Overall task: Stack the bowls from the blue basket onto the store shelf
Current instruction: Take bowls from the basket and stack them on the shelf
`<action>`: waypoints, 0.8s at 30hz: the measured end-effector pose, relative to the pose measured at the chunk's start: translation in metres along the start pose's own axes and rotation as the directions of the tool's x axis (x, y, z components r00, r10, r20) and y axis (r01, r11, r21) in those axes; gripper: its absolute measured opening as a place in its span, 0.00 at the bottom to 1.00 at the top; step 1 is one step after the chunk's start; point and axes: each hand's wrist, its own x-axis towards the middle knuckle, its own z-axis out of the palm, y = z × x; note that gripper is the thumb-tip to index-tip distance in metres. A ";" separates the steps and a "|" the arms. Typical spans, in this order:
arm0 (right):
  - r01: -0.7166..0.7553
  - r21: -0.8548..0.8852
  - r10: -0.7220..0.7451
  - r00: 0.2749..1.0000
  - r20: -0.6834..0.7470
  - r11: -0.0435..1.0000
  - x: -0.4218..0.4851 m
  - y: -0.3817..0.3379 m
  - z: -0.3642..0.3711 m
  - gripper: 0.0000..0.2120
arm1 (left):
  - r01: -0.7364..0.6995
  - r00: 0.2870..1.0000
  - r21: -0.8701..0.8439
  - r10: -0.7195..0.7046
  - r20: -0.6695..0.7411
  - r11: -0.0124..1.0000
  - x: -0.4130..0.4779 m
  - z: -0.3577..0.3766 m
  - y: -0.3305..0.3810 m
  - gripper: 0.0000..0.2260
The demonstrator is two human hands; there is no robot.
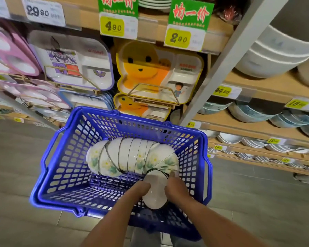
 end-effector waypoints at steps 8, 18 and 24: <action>0.051 -0.056 -0.048 0.998 0.039 0.997 0.003 -0.002 -0.009 0.29 | -0.029 0.999 -0.010 0.029 -0.029 1.000 -0.015 -0.011 -0.006 0.17; 0.266 -0.012 -0.262 0.957 0.127 0.964 -0.004 -0.011 -0.060 0.23 | -0.179 0.980 -0.052 0.174 -0.092 0.982 -0.047 -0.046 -0.006 0.11; 0.354 0.163 -0.376 0.917 0.133 0.921 -0.030 -0.027 -0.119 0.20 | -0.367 0.926 -0.406 0.368 -0.077 0.837 -0.100 -0.059 0.018 0.19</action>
